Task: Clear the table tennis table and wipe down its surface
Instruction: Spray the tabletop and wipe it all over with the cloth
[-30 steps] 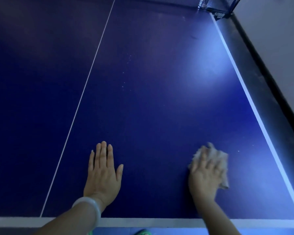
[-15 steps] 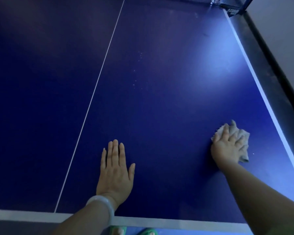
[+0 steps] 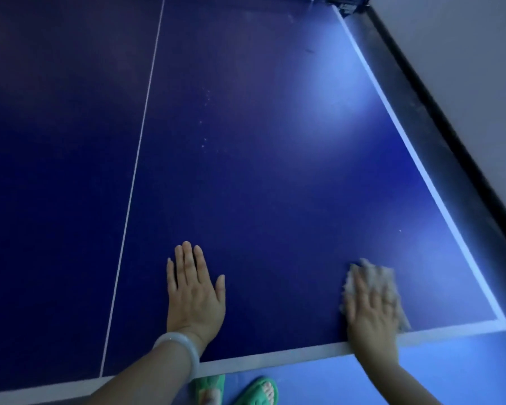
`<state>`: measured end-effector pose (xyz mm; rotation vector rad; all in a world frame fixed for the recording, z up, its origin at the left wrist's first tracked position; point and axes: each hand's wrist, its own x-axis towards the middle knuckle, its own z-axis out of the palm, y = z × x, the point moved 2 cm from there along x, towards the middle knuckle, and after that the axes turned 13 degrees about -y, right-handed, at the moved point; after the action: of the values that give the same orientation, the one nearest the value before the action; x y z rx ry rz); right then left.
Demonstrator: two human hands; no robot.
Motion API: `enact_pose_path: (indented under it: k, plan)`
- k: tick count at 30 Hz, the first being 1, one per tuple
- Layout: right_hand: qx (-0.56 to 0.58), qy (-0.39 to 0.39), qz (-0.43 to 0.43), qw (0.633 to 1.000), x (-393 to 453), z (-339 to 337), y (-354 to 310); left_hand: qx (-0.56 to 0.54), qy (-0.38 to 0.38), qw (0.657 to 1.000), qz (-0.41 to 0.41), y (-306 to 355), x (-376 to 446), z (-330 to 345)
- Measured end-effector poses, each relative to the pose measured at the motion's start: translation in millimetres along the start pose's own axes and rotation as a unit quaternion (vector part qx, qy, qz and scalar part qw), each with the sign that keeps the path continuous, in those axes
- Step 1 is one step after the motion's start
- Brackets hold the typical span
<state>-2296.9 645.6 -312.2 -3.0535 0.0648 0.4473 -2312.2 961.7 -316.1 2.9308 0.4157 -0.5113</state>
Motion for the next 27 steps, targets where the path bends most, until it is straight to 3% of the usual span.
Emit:
enact_pose_path:
  k: [2,3,6,9,12,14,16,22,27]
  plan:
    - [0.075,0.021,0.126,0.989,-6,-2,2,0.004,0.000,1.000,0.002,0,0,0]
    - [0.080,0.023,0.125,0.989,-10,0,-10,0.007,-0.002,1.000,0.002,0,0,0]
    - [0.000,0.001,-0.052,0.999,-32,19,-60,0.012,0.001,1.000,-0.002,0,0,0]
    - [0.003,0.028,-0.212,0.977,-47,35,-61,0.016,0.001,1.000,-0.003,1,1,0]
    - [0.008,0.064,-0.163,0.984,-38,32,-14,0.029,0.002,1.000,-0.010,0,2,0]
    - [0.032,0.057,-0.102,0.993,-29,26,21,0.025,-0.010,0.999,-0.018,1,2,-2]
    - [0.035,0.042,-0.097,0.994,-27,19,40,0.009,-0.011,1.000,-0.012,10,3,-5]
    - [0.027,0.016,-0.114,0.993,-24,11,53,-0.068,0.023,0.993,0.090,133,-9,-3]
    - [0.026,0.005,-0.176,0.984,-21,7,69,-0.081,-0.011,0.997,0.012,224,-12,15]
